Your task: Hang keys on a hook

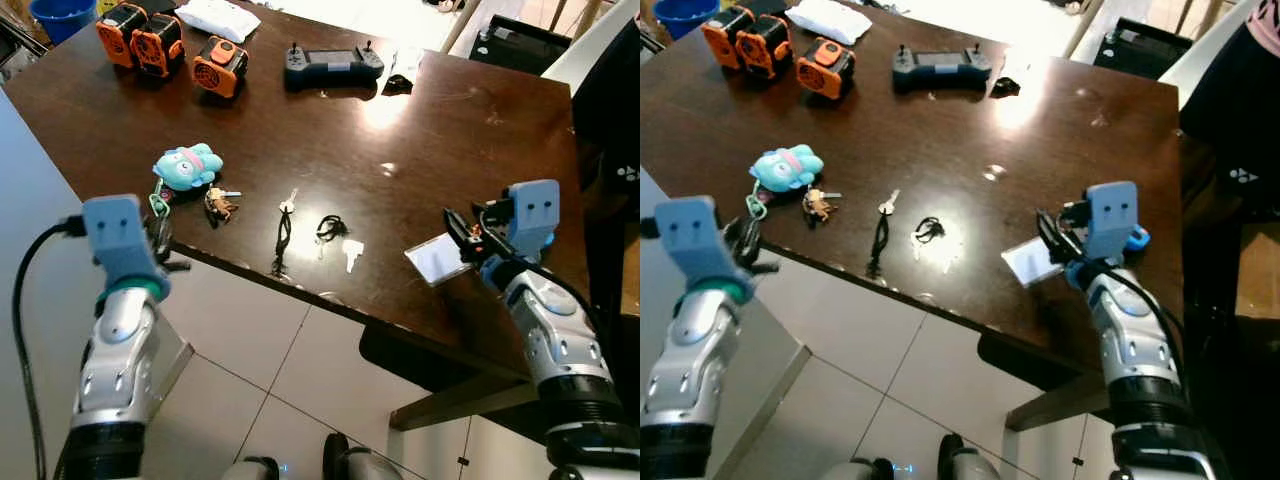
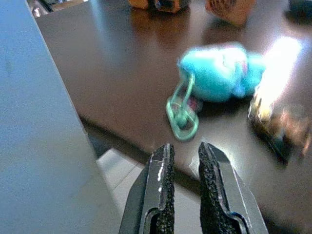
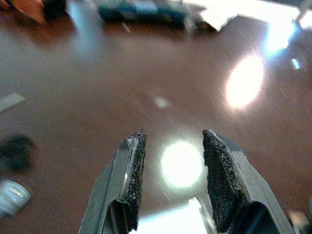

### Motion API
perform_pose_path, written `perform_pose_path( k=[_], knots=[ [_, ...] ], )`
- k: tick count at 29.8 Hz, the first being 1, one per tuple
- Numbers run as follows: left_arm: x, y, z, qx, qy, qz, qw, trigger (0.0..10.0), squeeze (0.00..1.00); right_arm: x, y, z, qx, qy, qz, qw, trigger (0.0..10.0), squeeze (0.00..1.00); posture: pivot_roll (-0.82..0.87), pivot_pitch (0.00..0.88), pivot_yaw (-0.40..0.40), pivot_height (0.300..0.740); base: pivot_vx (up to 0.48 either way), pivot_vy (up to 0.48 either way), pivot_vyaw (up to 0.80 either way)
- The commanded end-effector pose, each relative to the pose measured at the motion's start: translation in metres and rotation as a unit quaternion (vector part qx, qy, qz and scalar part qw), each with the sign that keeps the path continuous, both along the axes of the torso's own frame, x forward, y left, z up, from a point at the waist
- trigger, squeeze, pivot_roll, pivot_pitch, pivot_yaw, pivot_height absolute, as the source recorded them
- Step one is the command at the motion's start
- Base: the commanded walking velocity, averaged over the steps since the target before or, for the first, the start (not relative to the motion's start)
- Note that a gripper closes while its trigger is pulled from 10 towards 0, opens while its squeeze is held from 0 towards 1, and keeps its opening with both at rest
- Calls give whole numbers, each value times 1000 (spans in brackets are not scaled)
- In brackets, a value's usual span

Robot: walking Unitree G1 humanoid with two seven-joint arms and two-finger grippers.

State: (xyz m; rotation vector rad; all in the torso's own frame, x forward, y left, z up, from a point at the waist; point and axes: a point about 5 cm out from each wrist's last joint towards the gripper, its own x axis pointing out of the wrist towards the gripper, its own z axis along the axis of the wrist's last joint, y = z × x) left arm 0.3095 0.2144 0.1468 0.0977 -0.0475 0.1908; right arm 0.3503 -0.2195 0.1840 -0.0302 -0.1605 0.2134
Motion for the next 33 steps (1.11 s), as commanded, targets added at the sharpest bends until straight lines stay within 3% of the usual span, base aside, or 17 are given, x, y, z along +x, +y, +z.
perform_pose_path(
  k=[1,2,3,4,5,7,12,13,14,15,17,18,19,21,27,30,33],
  knots=[
    [-6,-2,-15,45,31,-26,998,10000,0,-6,-5,-2,10,-4,-2,1000,10000,0,-16,151,4,740,0,0,0],
    [-16,-1,-36,83,83,-61,991,10000,0,-11,-6,0,10,-8,1,1000,10000,0,-12,151,0,740,0,0,0],
    [-16,-1,-36,83,83,-61,991,10000,0,-11,-6,0,10,-8,1,1000,10000,0,-12,151,0,740,0,0,0],
    [-27,-2,-60,112,149,-97,978,10000,0,-18,-9,-2,4,-4,-4,1000,10000,0,-9,150,1,740,0,0,0],
    [-27,-2,-60,112,149,-97,978,10000,0,-18,-9,-2,4,-4,-4,1000,10000,0,-9,150,1,740,0,0,0],
    [-52,-6,-101,100,248,-152,951,10000,0,-31,-24,-19,-2,22,-29,999,10000,0,-8,145,-1,740,0,0,0],
    [-61,-6,-117,73,265,-158,948,10000,0,-42,-39,-34,-10,42,-51,998,10000,0,-17,141,1,740,0,0,0],
    [-67,-7,-131,100,290,-181,934,10000,0,-47,-46,-37,-10,48,-59,997,10000,0,-27,144,2,740,0,0,0],
    [-67,-7,-131,100,290,-181,934,10000,0,-47,-46,-37,-10,48,-59,997,10000,0,-27,144,2,740,0,0,0],
    [-74,-9,-145,121,319,-205,917,10000,0,-51,-50,-38,-5,50,-63,997,10000,0,-28,145,3,740,0,0,0],
    [-74,-9,-145,121,319,-205,917,10000,0,-51,-50,-38,-5,50,-63,997,10000,0,-28,145,3,740,0,0,0],
    [-80,-13,-161,149,350,-225,897,10000,0,-53,-52,-38,1,52,-69,996,10000,0,-28,145,2,740,0,0,0],
    [-80,-13,-161,149,350,-225,897,10000,0,-53,-52,-38,1,52,-69,996,10000,0,-28,145,2,740,0,0,0],
    [-85,-28,-182,165,389,-241,874,10000,0,-55,-55,-40,1,62,-86,994,10000,0,-38,153,-3,740,0,0,0],
    [-79,-45,-188,160,400,-232,872,10000,0,-43,-55,-36,-3,66,-97,993,10000,0,-58,163,9,740,0,0,0],
    [-73,-47,-187,158,392,-234,875,10000,0,-19,-33,-28,10,82,-57,995,10000,0,-49,170,12,740,0,0,0],
    [-76,-43,-190,157,397,-235,873,10000,0,-16,-24,-33,18,104,-42,994,10000,0,-37,174,9,740,0,0,0]
  ],
)
